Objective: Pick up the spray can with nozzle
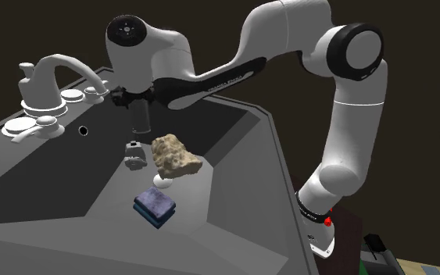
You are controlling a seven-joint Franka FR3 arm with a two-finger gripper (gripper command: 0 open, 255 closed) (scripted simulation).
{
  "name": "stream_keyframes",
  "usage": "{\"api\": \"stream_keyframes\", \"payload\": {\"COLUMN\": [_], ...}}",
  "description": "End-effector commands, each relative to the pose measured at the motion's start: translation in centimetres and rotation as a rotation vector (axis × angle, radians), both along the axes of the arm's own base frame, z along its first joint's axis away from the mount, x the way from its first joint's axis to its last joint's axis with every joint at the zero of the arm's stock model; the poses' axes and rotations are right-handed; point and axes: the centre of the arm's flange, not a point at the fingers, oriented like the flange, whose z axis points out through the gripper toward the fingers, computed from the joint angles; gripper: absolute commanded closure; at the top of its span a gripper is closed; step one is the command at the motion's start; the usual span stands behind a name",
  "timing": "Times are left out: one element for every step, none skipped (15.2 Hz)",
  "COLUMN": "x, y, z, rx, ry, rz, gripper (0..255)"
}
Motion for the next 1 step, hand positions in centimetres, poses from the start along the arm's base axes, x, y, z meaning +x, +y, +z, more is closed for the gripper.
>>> {"api": "stream_keyframes", "payload": {"x": [0.01], "y": [0.07], "z": [0.29], "rx": [0.0], "ry": [0.0], "rz": [0.0], "gripper": [255]}}
